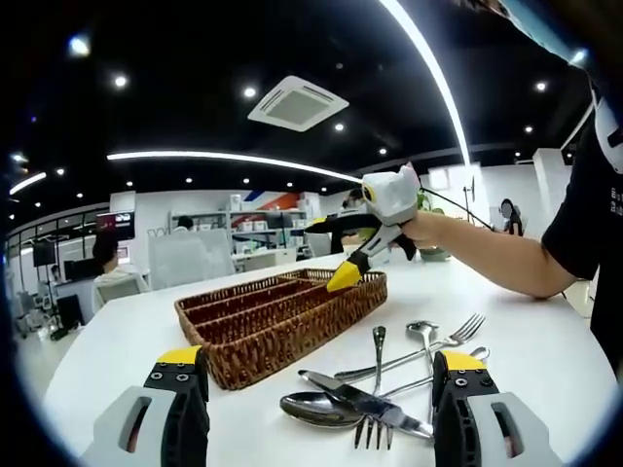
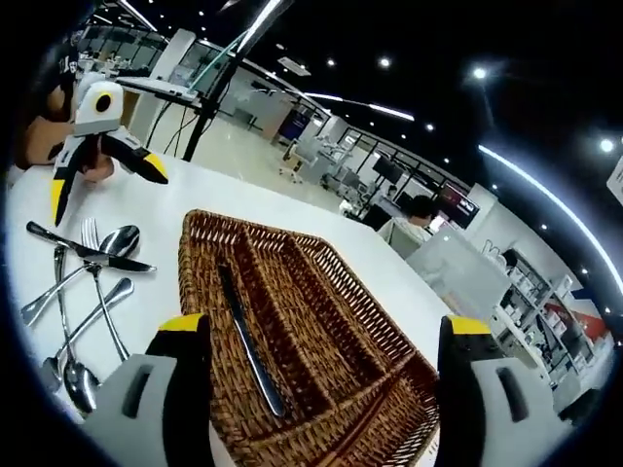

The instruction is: Arrange the knives, forks, and spoons in their matching storage slots by inserting each utensil handle-first until every utensil is classified and aligned in the correct compartment

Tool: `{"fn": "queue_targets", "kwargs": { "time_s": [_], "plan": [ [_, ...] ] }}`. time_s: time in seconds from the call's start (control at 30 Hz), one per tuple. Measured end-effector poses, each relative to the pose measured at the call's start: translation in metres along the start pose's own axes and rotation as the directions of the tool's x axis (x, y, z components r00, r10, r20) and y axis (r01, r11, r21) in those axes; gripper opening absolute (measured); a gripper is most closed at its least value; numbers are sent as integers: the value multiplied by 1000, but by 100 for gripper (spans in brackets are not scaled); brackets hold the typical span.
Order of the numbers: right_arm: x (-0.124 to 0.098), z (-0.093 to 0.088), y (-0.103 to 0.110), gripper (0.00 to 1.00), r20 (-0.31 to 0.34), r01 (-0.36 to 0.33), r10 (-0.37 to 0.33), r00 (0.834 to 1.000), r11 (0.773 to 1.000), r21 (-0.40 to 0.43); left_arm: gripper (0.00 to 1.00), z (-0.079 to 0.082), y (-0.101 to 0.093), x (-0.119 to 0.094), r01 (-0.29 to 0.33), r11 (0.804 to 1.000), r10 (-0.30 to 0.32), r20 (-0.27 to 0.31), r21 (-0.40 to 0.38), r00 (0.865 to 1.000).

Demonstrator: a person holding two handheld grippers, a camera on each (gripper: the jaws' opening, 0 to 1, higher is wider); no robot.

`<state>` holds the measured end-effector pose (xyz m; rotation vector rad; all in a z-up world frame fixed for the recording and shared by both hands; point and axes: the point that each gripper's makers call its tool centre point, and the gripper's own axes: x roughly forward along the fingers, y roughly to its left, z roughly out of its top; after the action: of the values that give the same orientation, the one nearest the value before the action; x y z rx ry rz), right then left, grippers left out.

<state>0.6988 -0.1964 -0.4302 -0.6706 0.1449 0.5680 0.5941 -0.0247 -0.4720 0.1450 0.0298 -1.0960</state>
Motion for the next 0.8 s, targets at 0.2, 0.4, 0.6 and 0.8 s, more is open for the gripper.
{"fn": "queue_targets", "kwargs": {
  "time_s": [0.2, 0.4, 0.6, 0.8],
  "plan": [
    [-24, -10, -1, 99, 9, 48, -49, 999, 997, 60, 100, 0, 0, 1, 1, 1000, -1, 0, 3, 1000],
    [-46, -22, 1, 99, -5, 68, -68, 998, 994, 81, 100, 0, -4, 1, 8, 1000, -8, 0, 4, 1000],
    [-72, -20, 4, 99, 34, 90, -96, 995, 983, 159, 100, 2, -2, 1, 4, 1000, -4, 7, -6, 1000],
    [-103, -14, 6, 99, 110, 107, -144, 983, 953, 283, 100, 3, -2, 1, 5, 1000, -4, 10, -13, 1000]
  ]
}}
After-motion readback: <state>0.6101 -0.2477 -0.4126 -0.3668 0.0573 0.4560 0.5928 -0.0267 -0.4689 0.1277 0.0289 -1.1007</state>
